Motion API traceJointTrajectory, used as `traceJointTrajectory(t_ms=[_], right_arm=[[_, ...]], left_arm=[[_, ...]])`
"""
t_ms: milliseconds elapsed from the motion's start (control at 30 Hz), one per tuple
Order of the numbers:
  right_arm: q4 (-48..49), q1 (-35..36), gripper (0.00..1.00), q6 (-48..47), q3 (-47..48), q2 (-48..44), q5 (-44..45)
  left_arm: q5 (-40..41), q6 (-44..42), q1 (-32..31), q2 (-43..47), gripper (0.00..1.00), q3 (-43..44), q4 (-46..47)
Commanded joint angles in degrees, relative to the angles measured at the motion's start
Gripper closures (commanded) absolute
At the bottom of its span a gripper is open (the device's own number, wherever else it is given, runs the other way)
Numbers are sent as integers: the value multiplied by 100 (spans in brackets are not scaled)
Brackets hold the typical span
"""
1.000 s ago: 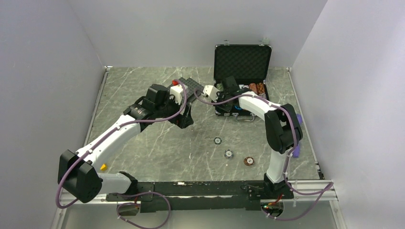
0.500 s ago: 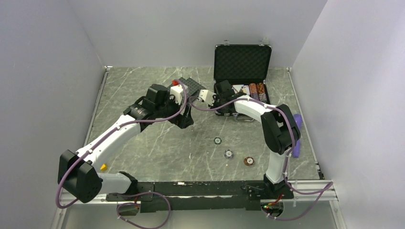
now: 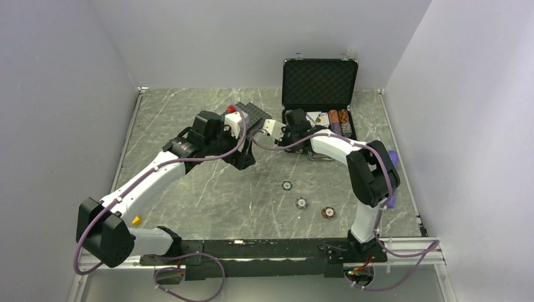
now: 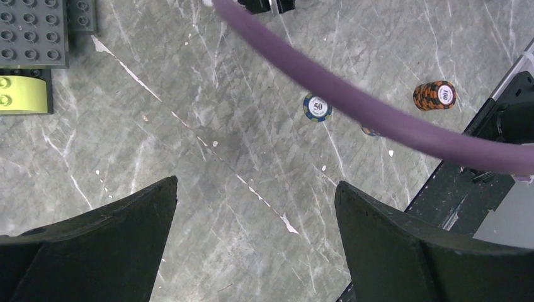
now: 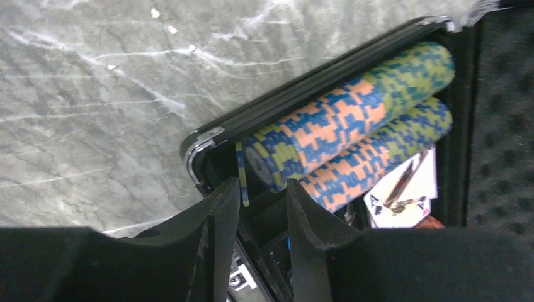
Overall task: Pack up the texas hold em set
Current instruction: Place the poker chip in the chip case.
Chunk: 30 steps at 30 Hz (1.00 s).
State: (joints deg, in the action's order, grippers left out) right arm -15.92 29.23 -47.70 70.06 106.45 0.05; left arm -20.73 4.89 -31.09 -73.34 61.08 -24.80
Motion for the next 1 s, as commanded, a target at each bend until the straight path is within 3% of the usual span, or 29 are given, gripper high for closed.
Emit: traceJointTrajectory(t_ms=[0,333,533,633,800,967], right_arm=[[899,-47,62,142,-208,-583,30],[1876,-56,58,773,-1121,-1515,205],[2628,-276,50,2328,-1748,-2489,612],[2527,-602,49,3320,-1976,-3058,208],[2118,-1088,49,4963,-2413,-3942,-1243],[1385,-1128,50,5820,-2895,-4484,-1874]], left_arm=[[-57,-187,10,169,2,25,120],[602,-322,2,448,2,-251,378],[936,-379,-100,495,1,-454,627],[1110,-284,-287,332,1,-433,640],[1164,320,-625,-55,5,-318,702],[1123,631,-941,-408,8,-332,947]])
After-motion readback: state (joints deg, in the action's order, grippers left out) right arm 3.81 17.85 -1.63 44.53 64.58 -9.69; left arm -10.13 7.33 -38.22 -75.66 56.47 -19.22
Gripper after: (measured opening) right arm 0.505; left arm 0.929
